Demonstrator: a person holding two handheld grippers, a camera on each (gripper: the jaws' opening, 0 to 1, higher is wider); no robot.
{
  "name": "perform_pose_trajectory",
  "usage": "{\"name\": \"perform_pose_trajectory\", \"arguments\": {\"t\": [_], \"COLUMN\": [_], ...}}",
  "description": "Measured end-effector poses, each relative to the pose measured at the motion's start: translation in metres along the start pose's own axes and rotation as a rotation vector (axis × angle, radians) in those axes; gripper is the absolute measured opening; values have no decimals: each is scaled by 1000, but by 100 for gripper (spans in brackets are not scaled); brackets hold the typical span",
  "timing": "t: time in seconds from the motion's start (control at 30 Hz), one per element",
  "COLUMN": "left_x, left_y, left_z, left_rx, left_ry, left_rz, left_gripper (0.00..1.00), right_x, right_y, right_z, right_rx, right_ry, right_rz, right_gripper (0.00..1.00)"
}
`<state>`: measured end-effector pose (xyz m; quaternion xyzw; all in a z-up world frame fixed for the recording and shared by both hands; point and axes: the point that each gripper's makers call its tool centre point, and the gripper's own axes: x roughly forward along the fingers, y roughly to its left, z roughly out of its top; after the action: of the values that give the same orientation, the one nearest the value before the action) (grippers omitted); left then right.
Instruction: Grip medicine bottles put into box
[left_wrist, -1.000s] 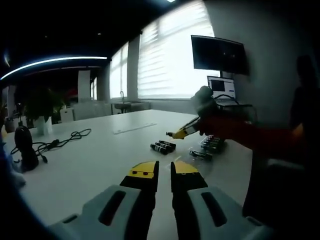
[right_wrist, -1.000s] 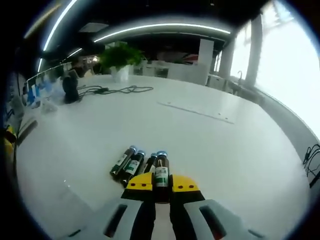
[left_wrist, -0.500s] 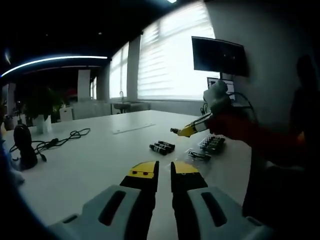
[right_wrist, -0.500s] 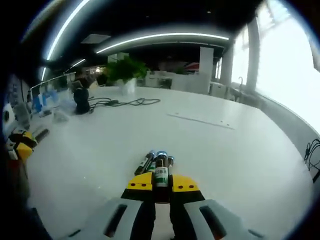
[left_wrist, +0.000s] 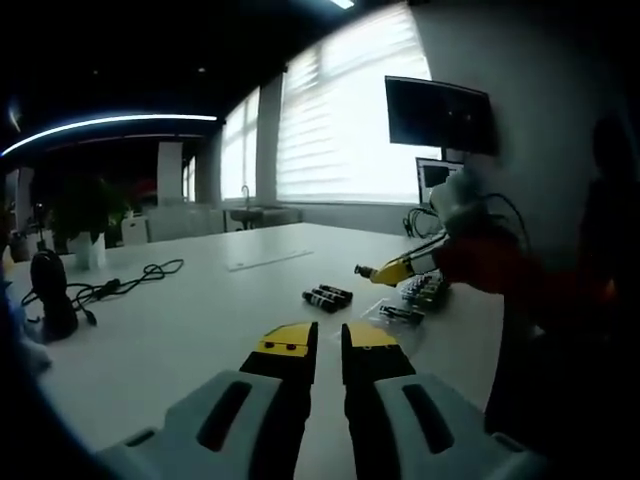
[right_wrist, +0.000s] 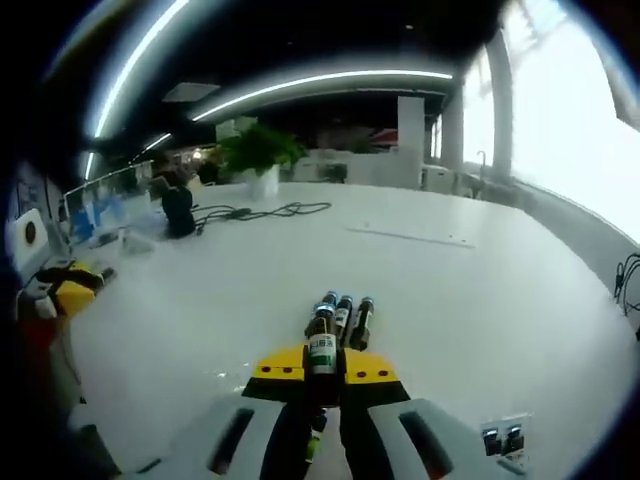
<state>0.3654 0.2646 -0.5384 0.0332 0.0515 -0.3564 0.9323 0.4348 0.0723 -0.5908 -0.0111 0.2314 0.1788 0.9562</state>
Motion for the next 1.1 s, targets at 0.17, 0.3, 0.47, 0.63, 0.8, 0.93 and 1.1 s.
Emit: {"name": "perform_pose_trajectory", "arguments": {"t": [0.17, 0.3, 0.47, 0.63, 0.8, 0.93, 1.1], "left_x": [0, -1, -3, -3, -2, -1, -1], "left_y": [-4, -5, -3, -5, -6, -7, -10], "left_z": [2, 2, 5, 4, 4, 4, 6], "left_rx": [2, 2, 1, 3, 1, -7, -1], "left_ry": [-6, -8, -17, -14, -15, -16, -19], "left_rz": [-12, -15, -11, -14, -18, -21, -31], "left_gripper": [4, 4, 4, 4, 4, 4, 4], "right_x": [-8, -9, -12, -14, -16, -16, -16], "right_y": [8, 11, 16, 22, 25, 26, 27], "right_z": [-6, -11, -16, -21, -26, -32, -35], "right_rx": [50, 56, 47, 26, -28, -48, -61], "right_ry": [-18, -15, -6, 11, 41, 68, 75], "right_rz": [21, 24, 20, 16, -30, -61, -83], "right_gripper": [6, 6, 6, 6, 6, 6, 6]}}
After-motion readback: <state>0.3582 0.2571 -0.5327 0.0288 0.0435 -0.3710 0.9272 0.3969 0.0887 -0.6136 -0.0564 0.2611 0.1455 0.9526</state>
